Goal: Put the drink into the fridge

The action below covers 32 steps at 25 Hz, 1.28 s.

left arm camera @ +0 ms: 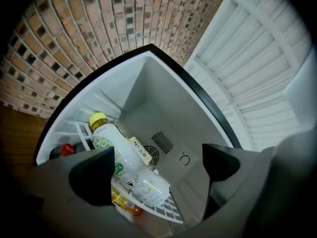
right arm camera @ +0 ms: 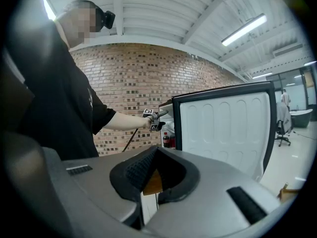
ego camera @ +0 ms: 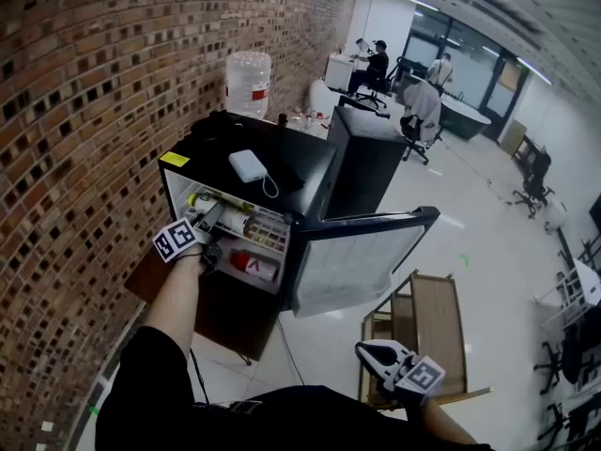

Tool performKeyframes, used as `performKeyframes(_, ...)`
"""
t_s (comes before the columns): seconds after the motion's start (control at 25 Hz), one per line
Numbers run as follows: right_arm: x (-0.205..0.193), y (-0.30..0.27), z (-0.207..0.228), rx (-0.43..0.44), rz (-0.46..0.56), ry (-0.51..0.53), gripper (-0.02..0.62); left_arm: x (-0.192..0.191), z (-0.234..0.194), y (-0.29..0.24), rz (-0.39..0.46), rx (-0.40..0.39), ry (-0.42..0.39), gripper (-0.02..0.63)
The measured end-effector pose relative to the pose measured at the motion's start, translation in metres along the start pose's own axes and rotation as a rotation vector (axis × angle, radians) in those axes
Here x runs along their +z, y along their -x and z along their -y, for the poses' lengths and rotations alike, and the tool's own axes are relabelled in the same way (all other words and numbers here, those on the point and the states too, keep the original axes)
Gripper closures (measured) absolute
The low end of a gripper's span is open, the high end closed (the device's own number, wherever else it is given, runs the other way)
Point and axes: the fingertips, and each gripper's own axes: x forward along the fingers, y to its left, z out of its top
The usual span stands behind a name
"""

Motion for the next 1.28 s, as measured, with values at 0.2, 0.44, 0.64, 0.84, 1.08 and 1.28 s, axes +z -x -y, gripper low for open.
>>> performKeyframes(0.2,-0.004,0.005,0.001,0.019,0.0,-0.009,0.606,-0.012,0.004,0.011,-0.016,-0.01,-0.047,0.08)
performKeyframes(0.44,-0.012,0.018,0.006,0.015,0.0,-0.019,0.606,-0.024,0.005,-0.011,0.003,-0.017,0.039,0.081)
performKeyframes(0.64,-0.014,0.029,0.011,-0.005,0.004,-0.031,0.604,-0.033,0.011,-0.004,-0.012,-0.016,-0.007,0.081)
performKeyframes(0.84,-0.015,0.033,0.01,0.002,0.008,-0.025,0.604,-0.034,0.021,0.021,-0.004,-0.045,-0.031,0.101)
performKeyframes(1.08,-0.013,0.027,0.005,0.053,0.037,-0.017,0.604,-0.048,0.062,0.068,-0.029,-0.15,-0.15,0.168)
performKeyframes(1.28,-0.014,0.032,0.007,0.087,0.051,-0.008,0.604,-0.086,0.118,0.128,-0.05,-0.254,-0.292,0.273)
